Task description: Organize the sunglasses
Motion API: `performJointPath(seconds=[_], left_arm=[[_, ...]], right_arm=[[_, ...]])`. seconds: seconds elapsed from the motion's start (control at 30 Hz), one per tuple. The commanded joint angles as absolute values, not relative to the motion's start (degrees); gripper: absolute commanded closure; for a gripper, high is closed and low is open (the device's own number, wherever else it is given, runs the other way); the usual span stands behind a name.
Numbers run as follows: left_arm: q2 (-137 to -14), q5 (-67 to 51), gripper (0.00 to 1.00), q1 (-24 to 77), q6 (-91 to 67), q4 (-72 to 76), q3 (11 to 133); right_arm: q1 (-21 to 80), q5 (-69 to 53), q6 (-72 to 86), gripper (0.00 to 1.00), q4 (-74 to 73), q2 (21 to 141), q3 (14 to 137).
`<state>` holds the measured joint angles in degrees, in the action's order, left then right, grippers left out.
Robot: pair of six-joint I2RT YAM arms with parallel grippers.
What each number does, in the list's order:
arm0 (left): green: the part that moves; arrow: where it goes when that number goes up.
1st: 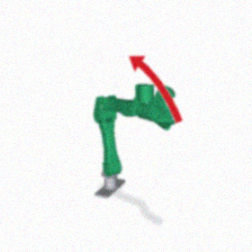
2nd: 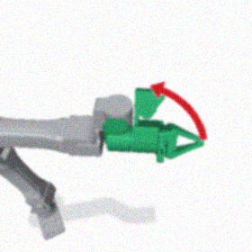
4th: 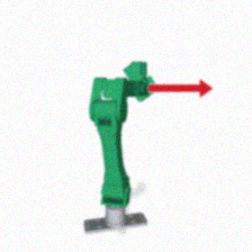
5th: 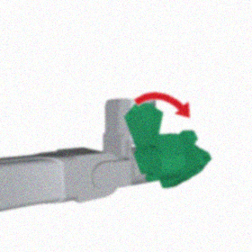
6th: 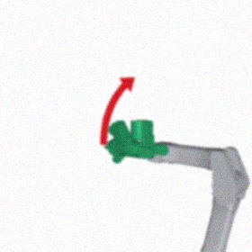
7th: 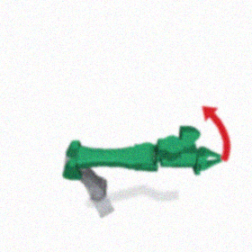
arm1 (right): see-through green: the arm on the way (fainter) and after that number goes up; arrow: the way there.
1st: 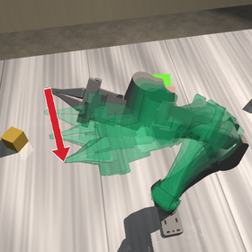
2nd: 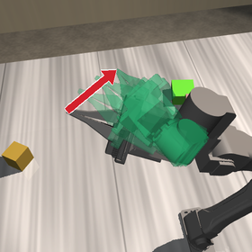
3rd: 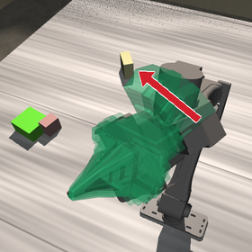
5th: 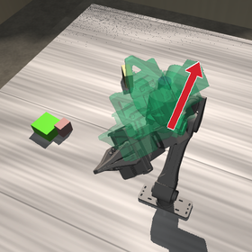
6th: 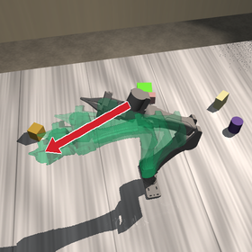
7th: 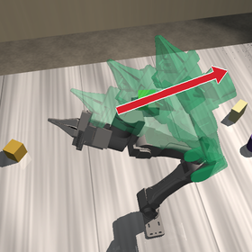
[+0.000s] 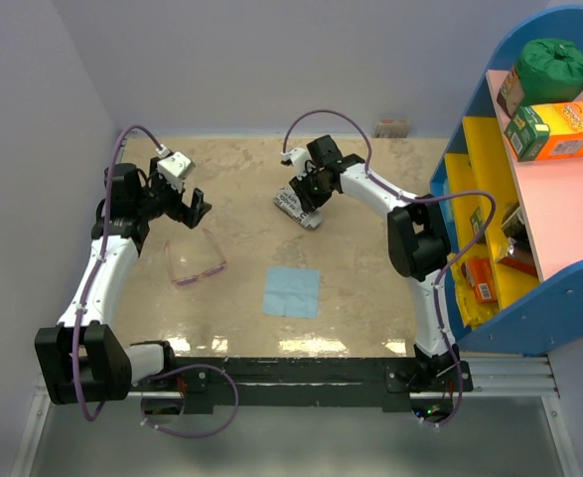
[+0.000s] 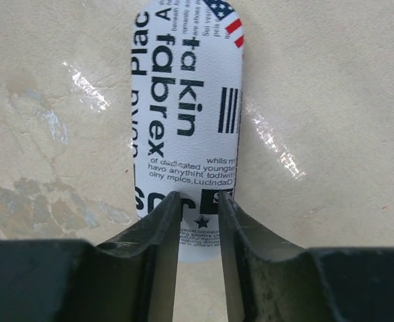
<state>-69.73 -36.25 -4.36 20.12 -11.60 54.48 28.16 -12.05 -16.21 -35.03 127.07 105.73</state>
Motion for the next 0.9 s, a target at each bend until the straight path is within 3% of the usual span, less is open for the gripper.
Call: performJointPath(seconds=[0.0,0.17,0.33,0.43,0.47,0.5,0.6,0.73,0.87], left_arm=[[-69.61,-38.14,0.00,-4.04,19.51,-9.14,54.23],[-69.78,-38.76,0.00,-4.13,19.16,-9.14,54.32],[-70.13,-40.07,0.00,-4.13,18.72,-8.97,54.32],[-70.84,-40.69,0.00,-4.13,18.46,-8.96,54.58],[-71.10,-40.78,0.00,-4.13,18.37,-8.96,54.67],[-71.19,-40.78,0.00,-4.13,18.37,-8.96,54.67],[-71.19,-40.87,0.00,-4.04,18.37,-8.79,54.58],[-71.19,-40.52,0.00,-4.13,18.46,-8.61,54.40],[-71.02,-40.17,0.00,-4.13,18.81,-8.70,54.05]], right_arm=[[28.74,-14.15,-15.82,0.73,-35.16,125.86,106.61],[28.65,-15.20,-16.08,0.85,-35.51,124.46,106.52],[28.56,-19.41,-15.30,0.88,-35.68,122.26,106.87],[28.65,-17.68,-14.42,0.68,-34.98,121.64,107.05],[28.57,-16.97,-14.33,0.57,-34.28,121.73,107.05],[28.74,-16.35,-14.15,0.38,-33.93,121.64,107.05],[29.35,-12.75,-12.57,0.23,-33.40,122.87,108.36],[30.67,-11.08,-11.51,0.14,-34.45,125.77,110.83],[32.08,-8.88,-11.51,0.11,-34.37,127.97,112.58]])
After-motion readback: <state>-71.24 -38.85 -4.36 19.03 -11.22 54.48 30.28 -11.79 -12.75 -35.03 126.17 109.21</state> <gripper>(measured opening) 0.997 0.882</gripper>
